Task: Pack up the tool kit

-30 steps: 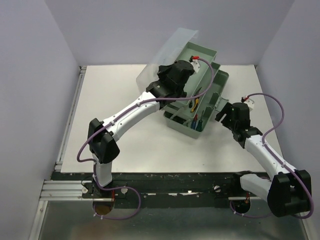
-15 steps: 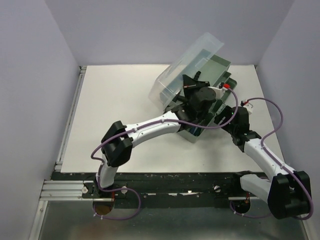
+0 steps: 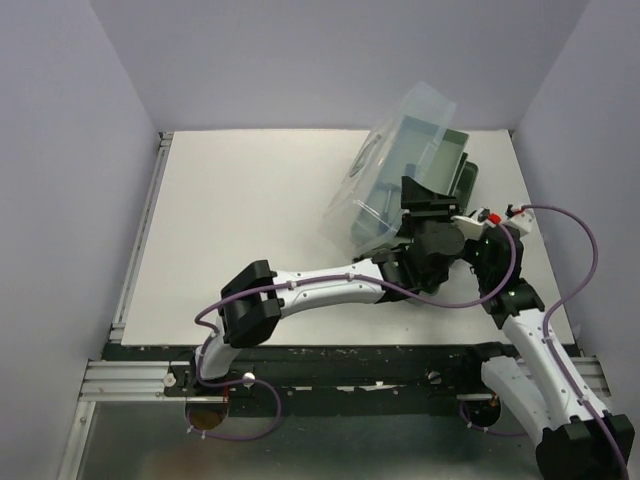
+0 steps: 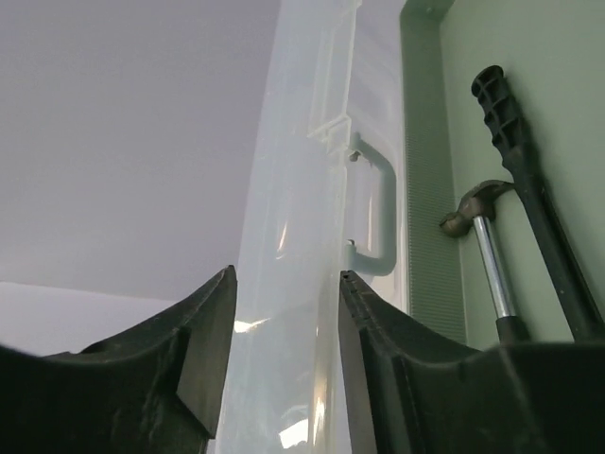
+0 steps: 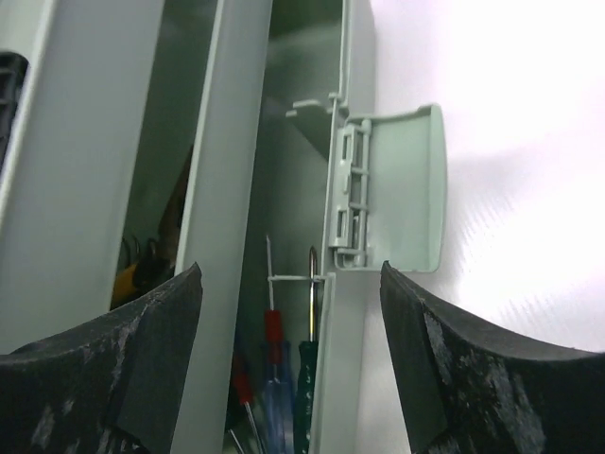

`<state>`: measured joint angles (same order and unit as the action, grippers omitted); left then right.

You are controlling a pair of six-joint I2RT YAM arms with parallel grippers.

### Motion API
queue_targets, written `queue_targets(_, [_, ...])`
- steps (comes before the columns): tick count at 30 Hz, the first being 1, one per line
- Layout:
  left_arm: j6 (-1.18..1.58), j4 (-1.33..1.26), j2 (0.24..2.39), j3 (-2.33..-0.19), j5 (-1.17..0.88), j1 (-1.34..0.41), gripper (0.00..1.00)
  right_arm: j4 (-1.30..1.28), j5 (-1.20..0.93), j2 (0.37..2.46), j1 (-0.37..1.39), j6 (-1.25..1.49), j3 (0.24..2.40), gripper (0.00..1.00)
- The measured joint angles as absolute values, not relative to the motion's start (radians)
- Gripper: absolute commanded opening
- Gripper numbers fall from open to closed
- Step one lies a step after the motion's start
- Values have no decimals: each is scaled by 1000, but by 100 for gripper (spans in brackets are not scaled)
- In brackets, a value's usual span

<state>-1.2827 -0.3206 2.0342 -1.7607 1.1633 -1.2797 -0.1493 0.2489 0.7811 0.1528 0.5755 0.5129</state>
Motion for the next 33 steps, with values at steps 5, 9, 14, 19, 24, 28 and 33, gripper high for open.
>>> queue_targets(5, [-1191,-267,2030,-1773,1165,-1313,56,-187,304,701,149,558,523,83])
queue_targets(9, [-1040,-152,2014,-1777,1146,-1338,56,-228,334,630,149,551,523,84])
queue_targets(14, [-781,103,2001,-1829,1046,-1360,60,-305,393,538,149,532,534,85])
queue_targets(19, [-552,317,2001,-1923,899,-1382,67,-403,461,472,149,494,606,85])
queue_targets(24, [-402,440,1977,-2007,706,-1403,80,-466,505,411,150,445,693,86])
queue_targets(28, [-320,482,1907,-2005,503,-1415,88,-525,513,402,150,404,765,88])
queue_targets(33, [-231,491,1801,-1966,280,-1414,89,-603,492,427,150,369,841,93])
